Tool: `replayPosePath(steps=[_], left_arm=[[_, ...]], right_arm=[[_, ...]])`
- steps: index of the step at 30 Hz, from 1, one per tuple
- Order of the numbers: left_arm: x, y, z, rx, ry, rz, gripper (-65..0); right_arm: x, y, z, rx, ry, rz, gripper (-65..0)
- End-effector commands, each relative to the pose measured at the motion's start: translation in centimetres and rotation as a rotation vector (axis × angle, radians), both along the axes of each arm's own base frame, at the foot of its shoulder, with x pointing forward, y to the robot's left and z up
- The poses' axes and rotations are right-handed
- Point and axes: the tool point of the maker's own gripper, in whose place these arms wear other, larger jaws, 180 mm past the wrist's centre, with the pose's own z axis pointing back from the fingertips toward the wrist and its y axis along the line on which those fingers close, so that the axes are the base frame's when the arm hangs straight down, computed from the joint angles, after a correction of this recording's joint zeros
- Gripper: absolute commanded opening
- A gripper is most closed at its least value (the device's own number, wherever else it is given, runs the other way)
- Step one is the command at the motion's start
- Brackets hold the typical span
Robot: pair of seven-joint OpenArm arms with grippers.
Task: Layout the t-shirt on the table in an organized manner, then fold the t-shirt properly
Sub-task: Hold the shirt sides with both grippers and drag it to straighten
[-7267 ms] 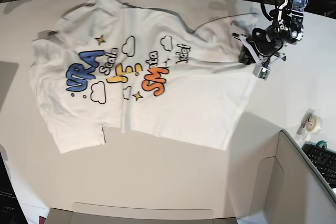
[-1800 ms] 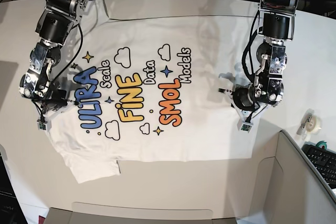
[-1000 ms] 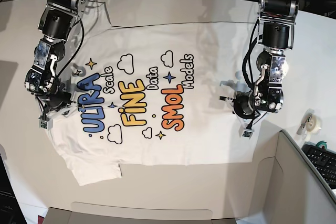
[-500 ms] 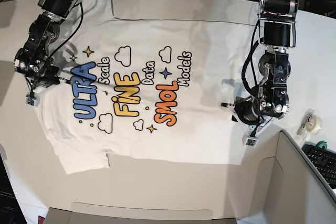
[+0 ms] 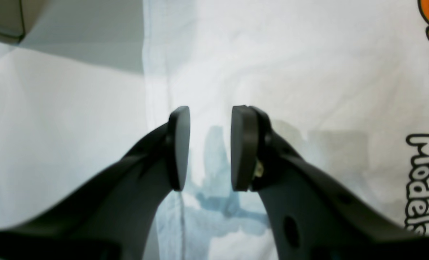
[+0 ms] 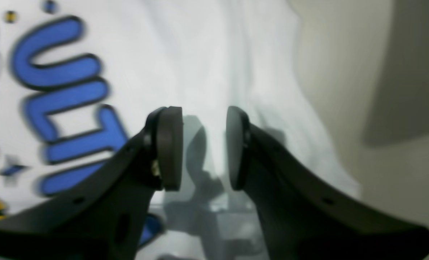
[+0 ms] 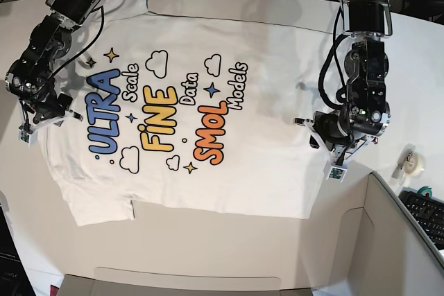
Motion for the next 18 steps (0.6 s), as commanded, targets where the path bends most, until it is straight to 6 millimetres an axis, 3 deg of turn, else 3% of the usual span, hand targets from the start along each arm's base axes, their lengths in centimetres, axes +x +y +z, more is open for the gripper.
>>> replayPosePath(steps=[1,4,6,9,14,18], left_arm=[[0.4,0.3,1.1,0.005,-0.044,0.000,-46.0],[-1.6,-0.2,-0.6,0.007,-0.005,-0.017,-49.8],[-2.4,-0.2,-1.7,0.002,0.027,-0.014,-56.0],[-3.1,-0.7,-4.1,-0.012,0.101,-0.013,-62.5],[-2.4,-2.0,-6.3,-0.008,0.177,-0.049,-62.7],[-2.0,-2.4,-6.9,-0.028,0.176,-0.039,-62.7]], right_arm=[[0.7,-1.1,2.4,-0.047,-0.065,-0.005,-45.2],[0.2,-1.4,2.8,-0.065,-0.075,-0.005,-46.9],[0.1,-1.4,2.6,-0.060,-0.067,-0.007,-48.0],[-0.4,-1.6,1.0,-0.054,-0.020,-0.017,-49.9],[-0.2,-2.4,-2.4,-0.056,0.066,-0.040,-55.0],[1.3,-2.5,-3.8,-0.031,0.067,-0.040,-55.7]])
